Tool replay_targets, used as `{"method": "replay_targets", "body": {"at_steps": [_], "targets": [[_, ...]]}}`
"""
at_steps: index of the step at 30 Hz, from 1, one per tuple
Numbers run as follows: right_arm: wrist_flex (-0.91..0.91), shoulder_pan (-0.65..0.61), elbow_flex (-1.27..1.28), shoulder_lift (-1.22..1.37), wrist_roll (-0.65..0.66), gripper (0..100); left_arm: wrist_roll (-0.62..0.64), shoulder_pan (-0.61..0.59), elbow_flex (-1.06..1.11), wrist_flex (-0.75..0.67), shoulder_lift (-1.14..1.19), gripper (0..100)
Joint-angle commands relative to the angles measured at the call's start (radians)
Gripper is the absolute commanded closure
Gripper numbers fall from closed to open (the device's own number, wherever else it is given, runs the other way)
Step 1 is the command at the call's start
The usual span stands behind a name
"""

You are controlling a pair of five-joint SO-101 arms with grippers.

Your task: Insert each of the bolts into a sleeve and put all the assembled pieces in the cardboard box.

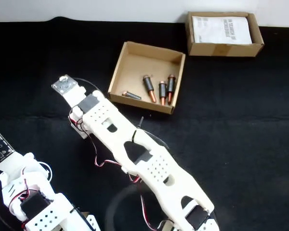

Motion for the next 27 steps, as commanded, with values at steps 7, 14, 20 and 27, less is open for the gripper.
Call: {"method": "replay_targets", "body": {"at_steps": [7,14,20,27], "targets": [[0.031,0.076,-0.165,0.033,0.002,99.2,-0.008,-0.012,0.019,0.002,-0.007,99],[0.239,0.130,-0.418,-0.082,0.002,99.1,-0.008,-0.012,0.019,0.008,-0.007,99],[0.410,0.148,-0.739,-0.205,0.002,99.1,-0.006,-0.005,0.019,0.041,-0.001,99],[0.415,0.211,-0.823,-0.389,0.002,99.1,-0.002,0.045,0.019,0.044,-0.002,99]]}}
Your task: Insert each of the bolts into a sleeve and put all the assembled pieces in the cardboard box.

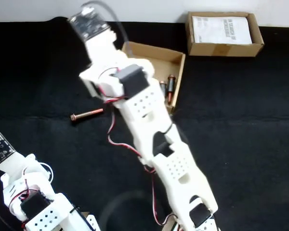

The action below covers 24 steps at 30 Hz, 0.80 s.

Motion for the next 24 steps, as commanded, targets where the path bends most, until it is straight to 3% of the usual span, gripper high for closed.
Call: {"method": "replay_targets", "body": {"at_steps": [1,6,13,19,24], "targets": [[0.012,0.041,-0.090,-0.168,0.002,99.1,-0.002,0.042,0.019,0.005,-0.005,99],[0.013,0.047,0.101,-0.380,0.002,99.2,-0.002,0.082,0.001,-0.002,-0.005,99],[0.012,0.045,0.700,-0.791,0.002,99.2,0.002,0.170,-0.088,0.012,0.001,99],[0.007,0.079,1.133,-1.078,-0.005,99.2,0.077,0.367,-0.182,0.250,0.002,99],[0.007,0.136,1.360,-1.237,-0.098,99.2,0.098,0.447,-0.189,0.226,0.002,99]]}}
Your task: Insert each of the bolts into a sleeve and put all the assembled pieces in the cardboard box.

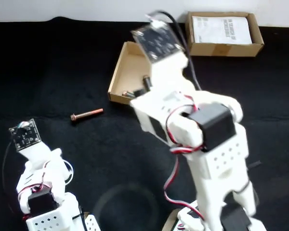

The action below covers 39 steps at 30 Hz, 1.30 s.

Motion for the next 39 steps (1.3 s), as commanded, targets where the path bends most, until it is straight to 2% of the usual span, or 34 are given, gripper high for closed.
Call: {"method": "replay_targets", "body": {"at_steps": [1,6,10,22,27,31,39], "targets": [[0.007,0.039,0.150,-0.140,-0.043,99.2,0.012,0.074,-0.042,0.006,0.002,99],[0.007,0.039,0.338,-0.282,-0.044,99.2,0.012,0.133,-0.091,0.011,0.008,99],[0.007,0.039,0.486,-0.372,-0.044,99.2,0.014,0.183,-0.193,0.011,0.125,99],[-0.153,0.041,0.900,-0.631,-0.121,99.2,0.238,0.222,-0.799,0.012,0.940,99],[-0.223,0.041,1.041,-0.707,-0.121,99.2,0.384,0.222,-0.986,0.052,1.219,99],[-0.255,0.045,1.101,-0.742,-0.121,99.2,0.509,0.222,-1.086,0.089,1.455,99],[-0.257,0.137,1.115,-0.746,-0.117,99.2,0.624,0.222,-1.362,0.192,1.946,99]]}}
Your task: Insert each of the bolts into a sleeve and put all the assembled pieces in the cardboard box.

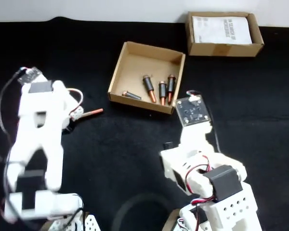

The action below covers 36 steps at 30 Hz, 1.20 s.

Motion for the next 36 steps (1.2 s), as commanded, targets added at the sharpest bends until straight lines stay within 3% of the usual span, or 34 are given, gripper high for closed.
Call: {"method": "replay_targets", "body": {"at_steps": [1,8,15,22,36], "targets": [[-0.016,0.022,-0.002,-0.022,-0.003,99.2,0.031,0.010,-0.185,0.057,0.177,99],[-0.015,0.022,-0.001,-0.024,-0.005,99.2,0.132,0.074,-0.585,0.244,0.430,99],[-0.010,0.022,0.013,-0.024,-0.003,99.2,0.218,0.143,-0.863,0.331,0.608,96],[-0.010,0.022,0.042,-0.024,0.000,99.2,0.258,0.154,-0.905,0.341,0.661,74],[-0.016,0.022,0.079,-0.016,0.035,99.2,0.330,0.085,-0.898,0.338,0.670,74]]}}
